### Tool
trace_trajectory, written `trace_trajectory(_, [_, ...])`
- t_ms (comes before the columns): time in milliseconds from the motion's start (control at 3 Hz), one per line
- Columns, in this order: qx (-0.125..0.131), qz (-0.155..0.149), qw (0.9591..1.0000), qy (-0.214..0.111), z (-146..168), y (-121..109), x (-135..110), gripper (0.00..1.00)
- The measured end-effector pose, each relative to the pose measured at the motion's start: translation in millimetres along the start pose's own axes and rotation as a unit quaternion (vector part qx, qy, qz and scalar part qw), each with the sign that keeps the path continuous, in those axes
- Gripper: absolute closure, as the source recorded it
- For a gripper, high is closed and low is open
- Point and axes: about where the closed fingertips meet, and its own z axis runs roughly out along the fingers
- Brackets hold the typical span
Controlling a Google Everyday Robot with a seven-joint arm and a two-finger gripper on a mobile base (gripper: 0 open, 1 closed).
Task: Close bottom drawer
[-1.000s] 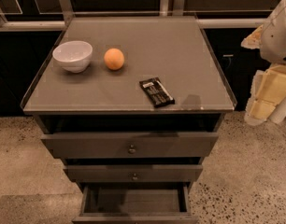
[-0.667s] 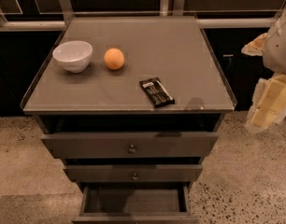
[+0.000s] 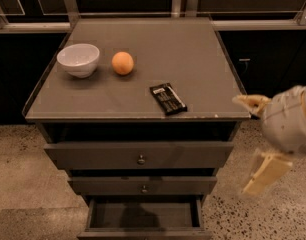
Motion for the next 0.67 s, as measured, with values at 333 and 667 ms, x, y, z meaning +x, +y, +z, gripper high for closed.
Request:
trace_trajectory(333, [-0.009,0.051,0.9953,-0.082,67,39,14,0.0])
trace_trajectory(667, [-0.048,0.133,0.9823,-0.123,160,84,46,0.0])
